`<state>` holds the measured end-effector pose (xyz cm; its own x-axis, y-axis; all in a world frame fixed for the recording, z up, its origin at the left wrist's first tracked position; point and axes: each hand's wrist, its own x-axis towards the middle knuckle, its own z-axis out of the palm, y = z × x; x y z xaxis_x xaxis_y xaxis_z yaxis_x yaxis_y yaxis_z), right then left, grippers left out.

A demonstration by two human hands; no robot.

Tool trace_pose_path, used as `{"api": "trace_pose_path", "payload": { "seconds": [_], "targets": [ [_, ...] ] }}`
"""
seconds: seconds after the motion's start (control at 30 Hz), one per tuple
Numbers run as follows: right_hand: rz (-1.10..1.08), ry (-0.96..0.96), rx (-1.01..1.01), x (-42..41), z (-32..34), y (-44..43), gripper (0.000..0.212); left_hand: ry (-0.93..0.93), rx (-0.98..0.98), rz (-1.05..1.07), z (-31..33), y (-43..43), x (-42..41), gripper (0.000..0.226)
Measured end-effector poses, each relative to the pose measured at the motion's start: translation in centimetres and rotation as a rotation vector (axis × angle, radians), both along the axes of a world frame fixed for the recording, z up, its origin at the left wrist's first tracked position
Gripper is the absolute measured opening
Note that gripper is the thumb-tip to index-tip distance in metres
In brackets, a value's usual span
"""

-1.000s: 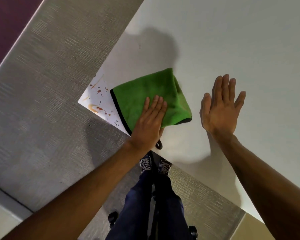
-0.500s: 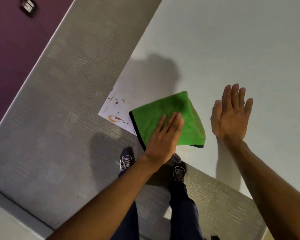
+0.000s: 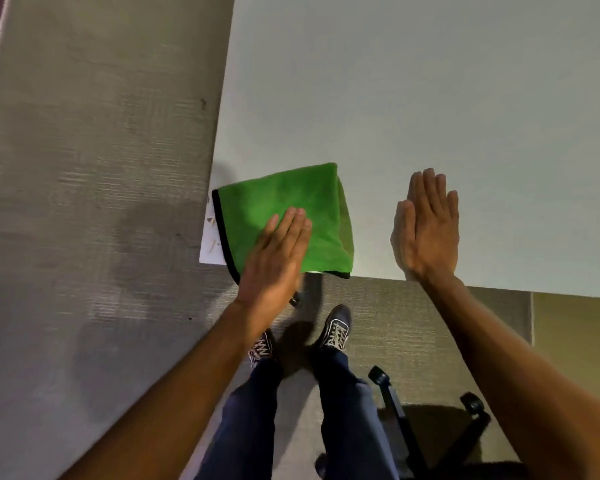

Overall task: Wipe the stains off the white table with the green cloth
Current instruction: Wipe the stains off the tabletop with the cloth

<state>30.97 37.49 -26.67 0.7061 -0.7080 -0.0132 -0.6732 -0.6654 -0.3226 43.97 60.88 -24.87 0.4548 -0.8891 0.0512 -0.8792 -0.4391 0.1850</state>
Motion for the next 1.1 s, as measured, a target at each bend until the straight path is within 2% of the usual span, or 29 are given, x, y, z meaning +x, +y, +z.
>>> {"api": "trace_pose_path", "payload": {
  "seconds": [0.17, 0.37, 0.5, 0.63, 0.93, 1.03, 1.1],
  "targets": [
    [0.001, -0.007, -0.024, -0.1, -0.5, 0.1, 0.057, 0.045, -0.036, 0.041, 0.2, 4.2, 3.8, 0.059],
    [-0.009, -0.021, -0.069, -0.1, -1.1, 0.1, 0.057, 0.093, -0.066, 0.078, 0.3, 4.4, 6.9, 0.048],
    [-0.007, -0.061, -0.091, -0.2, -1.3, 0.0, 0.058, 0.123, -0.080, 0.194, 0.2, 1.6, 9.7, 0.051],
    [-0.005, -0.082, -0.086, -0.1, -1.4, 0.0, 0.055, 0.172, -0.076, 0.193, 0.7, -0.4, 11.0, 0.069],
    [0.007, 0.015, -0.164, -0.1, -1.3, -0.4, 0.065, 0.203, -0.034, 0.086, 1.5, 5.1, 4.9, 0.057],
    [0.009, 0.027, -0.193, -0.1, -1.4, -0.6, 0.065, 0.204, -0.033, 0.077, 1.4, 6.8, 3.2, 0.072],
    [0.009, 0.044, -0.210, -0.1, -1.5, -0.6, 0.064, 0.203, -0.024, 0.069, 1.5, 6.9, 3.5, 0.074]
  ]
}}
